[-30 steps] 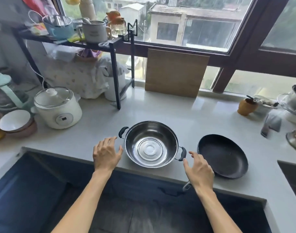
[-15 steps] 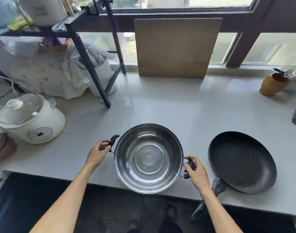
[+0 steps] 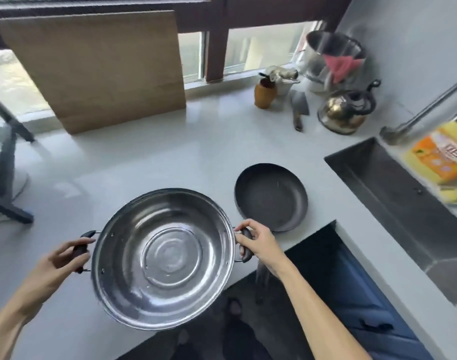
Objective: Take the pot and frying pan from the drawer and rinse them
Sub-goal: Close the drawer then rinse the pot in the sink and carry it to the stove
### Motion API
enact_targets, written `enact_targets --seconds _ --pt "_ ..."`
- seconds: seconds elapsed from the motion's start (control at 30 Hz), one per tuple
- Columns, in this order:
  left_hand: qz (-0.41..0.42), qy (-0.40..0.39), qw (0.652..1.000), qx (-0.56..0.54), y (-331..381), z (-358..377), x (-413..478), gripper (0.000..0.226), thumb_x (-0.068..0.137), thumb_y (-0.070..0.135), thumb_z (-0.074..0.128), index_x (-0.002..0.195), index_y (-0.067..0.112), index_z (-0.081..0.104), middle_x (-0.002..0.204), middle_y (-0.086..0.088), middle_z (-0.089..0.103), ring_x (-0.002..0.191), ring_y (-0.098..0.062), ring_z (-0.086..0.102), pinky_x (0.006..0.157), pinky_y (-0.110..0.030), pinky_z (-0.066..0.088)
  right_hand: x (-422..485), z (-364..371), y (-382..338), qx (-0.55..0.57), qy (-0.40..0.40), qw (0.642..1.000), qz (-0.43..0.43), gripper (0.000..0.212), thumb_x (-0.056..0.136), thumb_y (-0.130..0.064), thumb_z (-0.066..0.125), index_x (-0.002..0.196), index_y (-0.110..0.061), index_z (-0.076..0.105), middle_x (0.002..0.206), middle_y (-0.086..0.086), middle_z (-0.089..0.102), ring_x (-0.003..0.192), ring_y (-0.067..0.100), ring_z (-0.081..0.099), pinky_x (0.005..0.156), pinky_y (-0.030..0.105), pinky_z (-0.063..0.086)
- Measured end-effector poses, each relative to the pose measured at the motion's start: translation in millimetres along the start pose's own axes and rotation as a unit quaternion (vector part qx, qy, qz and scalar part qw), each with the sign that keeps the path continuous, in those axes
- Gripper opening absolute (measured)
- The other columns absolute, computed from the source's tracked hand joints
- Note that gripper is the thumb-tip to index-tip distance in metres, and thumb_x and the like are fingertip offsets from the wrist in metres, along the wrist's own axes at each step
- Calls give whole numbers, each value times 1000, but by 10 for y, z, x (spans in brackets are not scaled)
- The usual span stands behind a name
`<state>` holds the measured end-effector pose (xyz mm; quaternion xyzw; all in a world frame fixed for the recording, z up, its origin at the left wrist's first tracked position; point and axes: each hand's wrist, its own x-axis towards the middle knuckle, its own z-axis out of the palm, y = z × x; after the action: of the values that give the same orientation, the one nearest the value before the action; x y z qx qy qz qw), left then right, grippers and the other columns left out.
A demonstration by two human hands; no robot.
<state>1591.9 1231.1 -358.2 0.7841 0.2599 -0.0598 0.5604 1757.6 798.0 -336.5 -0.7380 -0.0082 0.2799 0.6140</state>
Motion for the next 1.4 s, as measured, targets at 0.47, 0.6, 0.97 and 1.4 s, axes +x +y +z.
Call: enact_targets --seconds 0.47,0.6,0.97,1.4 --pt "225 -240 944 -12 2526 2401 819 33 94 14 66 123 29 69 84 -3 73 68 -22 52 70 -27 44 -1567 -2001 195 251 327 909 -62 8 90 -7 70 95 -10 74 69 13 56 53 16 52 50 26 51" --pt "232 -292 928 -3 3064 3527 827 34 94 16 67 126 28 66 107 -7 79 86 -22 67 82 -36 51 -1857 -2850 478 247 387 886 -62 14 91 -7 68 104 -2 70 81 18 60 63 20 55 51 25 50" --pt "260 -318 907 91 3987 5894 1278 36 96 8 66 129 21 61 102 -18 75 86 -24 57 75 -33 48 -1777 -4925 923 251 413 874 -53 47 70 -42 83 109 -18 74 99 5 74 81 15 68 71 27 60" --pt "264 -362 858 252 4285 7373 3033 31 92 21 73 120 25 60 99 -8 76 79 -21 74 75 -31 60 -353 -6029 1654 177 367 908 97 25 99 -4 60 119 -18 63 109 5 76 97 22 76 74 30 62"
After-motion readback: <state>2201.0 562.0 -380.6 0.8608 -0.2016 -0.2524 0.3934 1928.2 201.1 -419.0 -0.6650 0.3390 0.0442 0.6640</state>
